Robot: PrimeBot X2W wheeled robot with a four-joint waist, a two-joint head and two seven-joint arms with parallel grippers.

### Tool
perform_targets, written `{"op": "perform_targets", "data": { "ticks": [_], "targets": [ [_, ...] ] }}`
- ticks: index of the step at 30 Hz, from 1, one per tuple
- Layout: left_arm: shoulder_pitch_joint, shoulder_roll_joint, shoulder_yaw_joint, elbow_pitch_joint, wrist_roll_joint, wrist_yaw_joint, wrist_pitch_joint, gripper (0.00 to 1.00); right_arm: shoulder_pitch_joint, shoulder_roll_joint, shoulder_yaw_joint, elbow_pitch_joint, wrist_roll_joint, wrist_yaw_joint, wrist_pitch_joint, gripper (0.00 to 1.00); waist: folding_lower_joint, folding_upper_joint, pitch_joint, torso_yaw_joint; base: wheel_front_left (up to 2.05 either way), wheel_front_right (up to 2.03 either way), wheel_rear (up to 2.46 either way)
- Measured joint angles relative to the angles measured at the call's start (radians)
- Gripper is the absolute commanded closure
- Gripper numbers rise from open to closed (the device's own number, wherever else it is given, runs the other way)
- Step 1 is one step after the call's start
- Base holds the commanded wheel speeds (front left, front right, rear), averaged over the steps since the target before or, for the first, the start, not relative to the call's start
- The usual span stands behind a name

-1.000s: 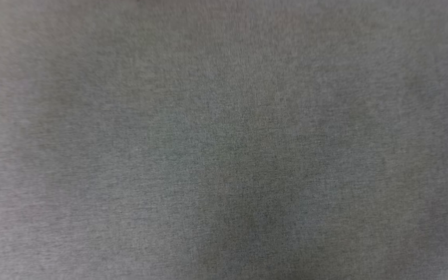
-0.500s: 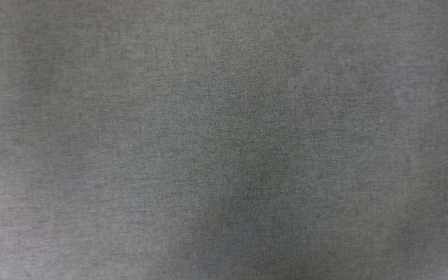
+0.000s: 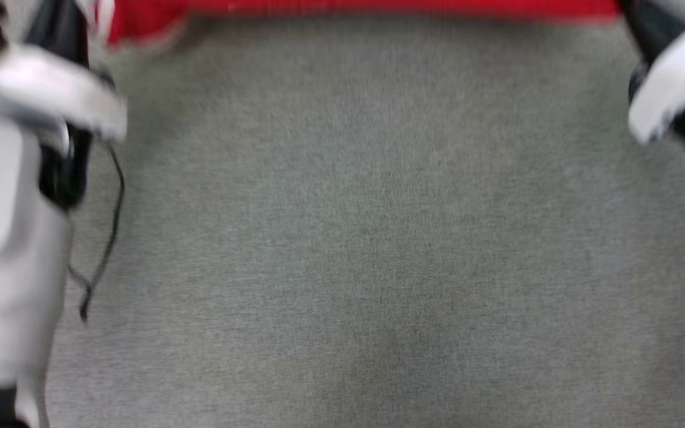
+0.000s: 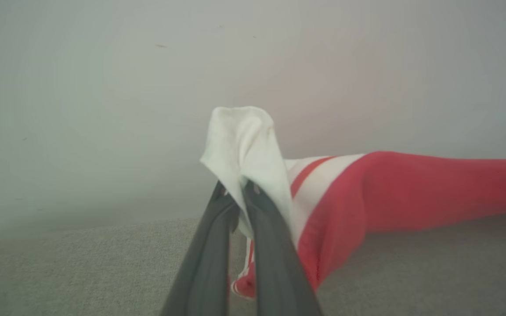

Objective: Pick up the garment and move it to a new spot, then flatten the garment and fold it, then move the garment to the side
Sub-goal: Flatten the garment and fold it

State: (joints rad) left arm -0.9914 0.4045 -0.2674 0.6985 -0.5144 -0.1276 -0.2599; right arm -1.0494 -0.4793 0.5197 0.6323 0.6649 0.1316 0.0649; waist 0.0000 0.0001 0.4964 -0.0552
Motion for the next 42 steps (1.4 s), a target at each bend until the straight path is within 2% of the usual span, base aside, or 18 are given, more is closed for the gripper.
{"op": "perform_targets", "data": {
  "ticks": [7, 13, 19, 23, 28, 32, 37, 42],
  "targets": [
    [0.402, 0.010, 0.063, -0.248, 0.007, 0.058, 0.000, 1.00, 0.297, -0.067, -0.011, -0.125, 0.036, 0.001, -0.017, 1.00, 0.0000, 0.0000, -0.125, 0.010, 0.00, 0.00, 0.00],
    [0.711, 0.005, 0.070, -0.413, -0.003, 0.118, 0.005, 1.00, 0.582, -0.081, -0.107, -0.239, 0.032, 0.002, 0.001, 1.00, -0.0002, 0.0000, -0.229, 0.015, 0.00, 0.00, 0.00],
    [0.958, 0.009, 0.051, -0.559, -0.010, 0.180, 0.066, 1.00, 0.879, -0.043, -0.255, -0.372, -0.019, 0.002, 0.082, 1.00, -0.0003, 0.0000, -0.322, 0.020, 0.00, 0.00, 0.00],
    [1.073, 0.021, 0.041, -0.639, -0.012, 0.211, 0.113, 1.00, 1.069, 0.018, -0.373, -0.481, -0.064, 0.002, 0.160, 1.00, -0.0004, 0.0000, -0.369, 0.029, 0.00, 0.00, 0.00],
    [1.160, 0.040, 0.040, -0.723, -0.027, 0.238, 0.169, 1.00, 1.257, 0.126, -0.501, -0.630, -0.123, 0.001, 0.279, 1.00, -0.0004, 0.0000, -0.399, 0.043, 0.00, 0.00, 0.00],
    [1.189, 0.064, 0.034, -0.762, -0.038, 0.234, 0.206, 1.00, 1.320, 0.190, -0.561, -0.713, -0.168, 0.001, 0.355, 1.00, -0.0003, 0.0000, -0.397, 0.047, 0.00, 0.00, 0.00],
    [1.160, 0.075, 0.009, -0.770, -0.040, 0.199, 0.222, 1.00, 1.298, 0.226, -0.581, -0.742, -0.213, 0.000, 0.395, 1.00, -0.0003, 0.0000, -0.375, 0.053, 0.00, 0.00, 0.00],
    [1.045, 0.081, -0.009, -0.731, -0.026, 0.164, 0.222, 1.00, 1.169, 0.229, -0.572, -0.720, -0.240, 0.000, 0.385, 1.00, 0.0000, 0.0000, -0.339, 0.051, 0.00, 0.00, 0.00]
  ]
}}
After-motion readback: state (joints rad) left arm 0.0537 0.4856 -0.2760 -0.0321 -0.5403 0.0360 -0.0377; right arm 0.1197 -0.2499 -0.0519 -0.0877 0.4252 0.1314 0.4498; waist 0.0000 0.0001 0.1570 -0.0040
